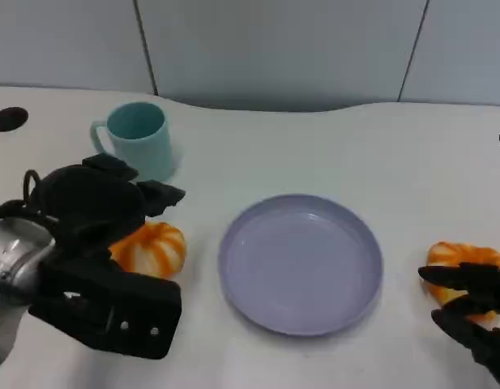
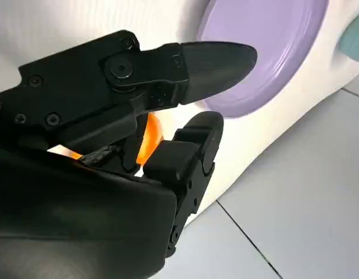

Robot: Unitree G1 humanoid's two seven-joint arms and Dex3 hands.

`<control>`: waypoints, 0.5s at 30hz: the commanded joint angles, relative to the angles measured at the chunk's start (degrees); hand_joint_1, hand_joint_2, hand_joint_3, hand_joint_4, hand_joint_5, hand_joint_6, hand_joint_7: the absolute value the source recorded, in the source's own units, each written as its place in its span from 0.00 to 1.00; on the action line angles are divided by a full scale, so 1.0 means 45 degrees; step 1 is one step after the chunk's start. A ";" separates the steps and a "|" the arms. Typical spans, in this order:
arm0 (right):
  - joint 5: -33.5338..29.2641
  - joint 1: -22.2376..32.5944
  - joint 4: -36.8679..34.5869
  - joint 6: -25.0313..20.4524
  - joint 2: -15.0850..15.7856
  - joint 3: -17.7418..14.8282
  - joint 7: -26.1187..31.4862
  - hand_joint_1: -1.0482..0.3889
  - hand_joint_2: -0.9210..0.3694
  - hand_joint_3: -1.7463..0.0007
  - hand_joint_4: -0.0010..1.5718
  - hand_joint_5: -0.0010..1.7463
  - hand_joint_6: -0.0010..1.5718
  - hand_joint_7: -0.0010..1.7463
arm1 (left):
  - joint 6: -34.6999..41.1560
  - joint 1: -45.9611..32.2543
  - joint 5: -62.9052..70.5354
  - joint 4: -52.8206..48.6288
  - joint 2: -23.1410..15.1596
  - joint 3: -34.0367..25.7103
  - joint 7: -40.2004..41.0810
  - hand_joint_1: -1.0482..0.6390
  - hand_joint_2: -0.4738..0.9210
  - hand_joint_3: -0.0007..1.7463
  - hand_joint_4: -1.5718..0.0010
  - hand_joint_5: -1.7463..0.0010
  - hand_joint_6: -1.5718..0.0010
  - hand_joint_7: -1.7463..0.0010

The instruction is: Grasp the bread from the table and place it into the plate.

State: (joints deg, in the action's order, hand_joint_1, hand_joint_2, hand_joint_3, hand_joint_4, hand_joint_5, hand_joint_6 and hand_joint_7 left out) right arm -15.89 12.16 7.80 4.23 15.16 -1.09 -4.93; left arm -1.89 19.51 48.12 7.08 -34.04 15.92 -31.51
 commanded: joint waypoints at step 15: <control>0.0387 0.0464 0.0652 -0.0047 0.0382 -0.0407 -0.0138 0.56 0.00 0.79 0.39 0.43 0.52 0.00 | 0.3182 0.2635 0.0388 -0.4228 0.1730 0.2261 -0.1549 0.30 0.87 0.01 1.00 0.96 0.91 1.00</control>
State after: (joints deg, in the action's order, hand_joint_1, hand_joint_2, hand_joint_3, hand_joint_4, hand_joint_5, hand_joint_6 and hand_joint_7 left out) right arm -14.81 13.68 10.04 3.54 16.19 -1.92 -5.53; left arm 11.43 30.14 49.03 -9.41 -26.60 25.00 -39.38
